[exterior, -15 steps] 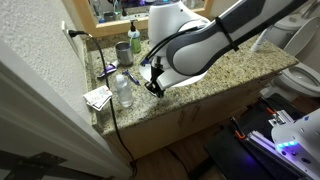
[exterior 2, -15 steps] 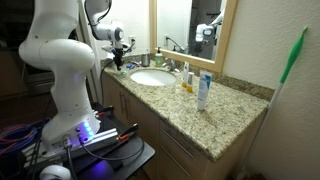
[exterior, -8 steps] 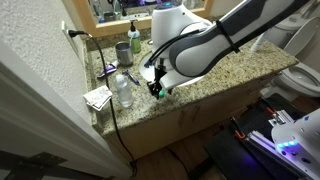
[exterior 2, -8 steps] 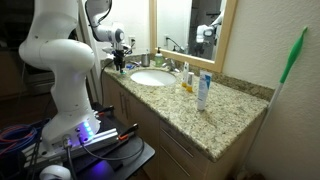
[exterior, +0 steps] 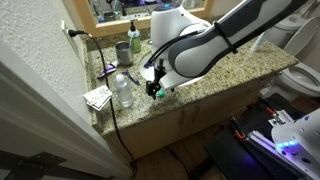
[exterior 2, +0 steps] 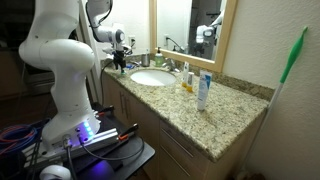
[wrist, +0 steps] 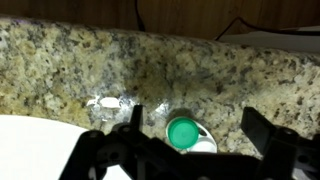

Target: Remove the green lid from the white object on the left

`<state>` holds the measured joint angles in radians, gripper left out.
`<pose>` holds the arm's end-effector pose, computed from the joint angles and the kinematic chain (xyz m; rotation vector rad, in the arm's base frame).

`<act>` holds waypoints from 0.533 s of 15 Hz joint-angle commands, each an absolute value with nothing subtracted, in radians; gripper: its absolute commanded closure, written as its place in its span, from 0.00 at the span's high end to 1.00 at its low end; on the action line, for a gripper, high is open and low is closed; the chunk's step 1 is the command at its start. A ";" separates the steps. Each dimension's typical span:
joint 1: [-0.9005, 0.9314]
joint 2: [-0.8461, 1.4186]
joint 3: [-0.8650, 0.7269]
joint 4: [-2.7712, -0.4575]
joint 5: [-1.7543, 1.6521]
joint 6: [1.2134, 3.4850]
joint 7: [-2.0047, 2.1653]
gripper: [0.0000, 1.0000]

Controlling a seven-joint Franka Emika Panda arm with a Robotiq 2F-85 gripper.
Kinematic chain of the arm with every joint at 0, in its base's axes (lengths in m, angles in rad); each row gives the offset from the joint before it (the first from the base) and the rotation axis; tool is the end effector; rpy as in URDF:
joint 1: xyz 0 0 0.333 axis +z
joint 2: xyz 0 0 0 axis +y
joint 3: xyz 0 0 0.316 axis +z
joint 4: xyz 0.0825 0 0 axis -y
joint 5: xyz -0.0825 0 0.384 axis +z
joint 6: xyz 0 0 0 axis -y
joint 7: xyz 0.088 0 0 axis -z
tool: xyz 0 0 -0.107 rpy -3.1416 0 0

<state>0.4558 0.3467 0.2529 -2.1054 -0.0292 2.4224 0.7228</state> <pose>0.4404 0.3752 0.2550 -3.1022 0.0087 0.0886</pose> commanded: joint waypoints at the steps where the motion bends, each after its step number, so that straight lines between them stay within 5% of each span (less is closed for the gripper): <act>1: 0.478 0.390 0.228 -2.067 -0.064 2.421 0.745 1.00; 8: 0.472 0.378 0.235 -2.080 -0.042 2.421 0.726 1.00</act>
<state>0.4654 0.3790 0.2416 -2.0806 -0.0463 2.4233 0.7301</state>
